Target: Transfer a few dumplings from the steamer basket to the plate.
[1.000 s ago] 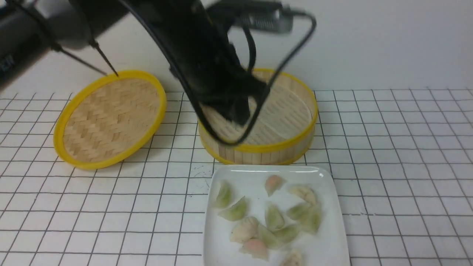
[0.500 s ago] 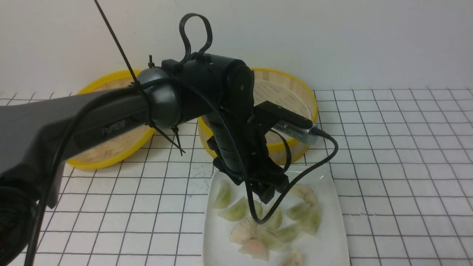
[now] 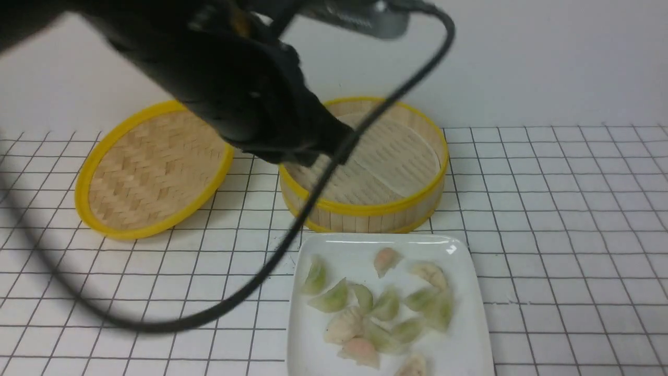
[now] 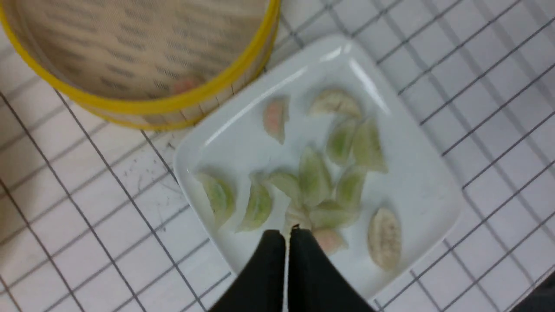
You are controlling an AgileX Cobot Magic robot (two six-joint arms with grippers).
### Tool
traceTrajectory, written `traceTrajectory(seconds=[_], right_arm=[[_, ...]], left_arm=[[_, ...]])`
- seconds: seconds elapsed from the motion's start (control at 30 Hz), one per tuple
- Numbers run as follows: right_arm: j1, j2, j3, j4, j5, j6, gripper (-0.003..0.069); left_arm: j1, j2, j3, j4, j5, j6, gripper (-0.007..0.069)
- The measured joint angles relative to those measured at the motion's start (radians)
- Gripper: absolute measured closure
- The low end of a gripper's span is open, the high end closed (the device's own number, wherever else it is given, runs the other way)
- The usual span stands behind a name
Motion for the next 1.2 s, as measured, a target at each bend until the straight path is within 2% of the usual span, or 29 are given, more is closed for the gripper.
traceTrajectory(seconds=[0.2, 0.57, 0.6, 0.7, 0.8, 1.0, 1.2], right_arm=[[0.0, 0.0, 0.0, 0.0, 0.0, 0.0, 0.0673], [0.0, 0.0, 0.0, 0.0, 0.0, 0.0, 0.0673], [0.0, 0.0, 0.0, 0.0, 0.0, 0.0, 0.0673], [0.0, 0.0, 0.0, 0.0, 0.0, 0.0, 0.0673], [0.0, 0.0, 0.0, 0.001, 0.001, 0.0, 0.0673], [0.0, 0.0, 0.0, 0.004, 0.002, 0.0, 0.0673], [0.0, 0.0, 0.0, 0.004, 0.002, 0.0, 0.0673]], left_arm=[[0.0, -0.3, 0.205, 0.076, -0.169, 0.001, 0.0631], [0.0, -0.89, 0.348, 0.116, -0.227, -0.011, 0.0631], [0.0, -1.053, 0.388, 0.135, -0.346, -0.082, 0.0631], [0.002, -1.262, 0.501, 0.216, -0.59, -0.165, 0.0631], [0.01, -1.377, 0.604, 0.288, -0.67, -0.199, 0.0631], [0.072, -1.384, 0.801, 0.298, -0.665, -0.186, 0.0631], [0.115, -1.305, 1.023, 0.303, -0.734, -0.156, 0.0631]])
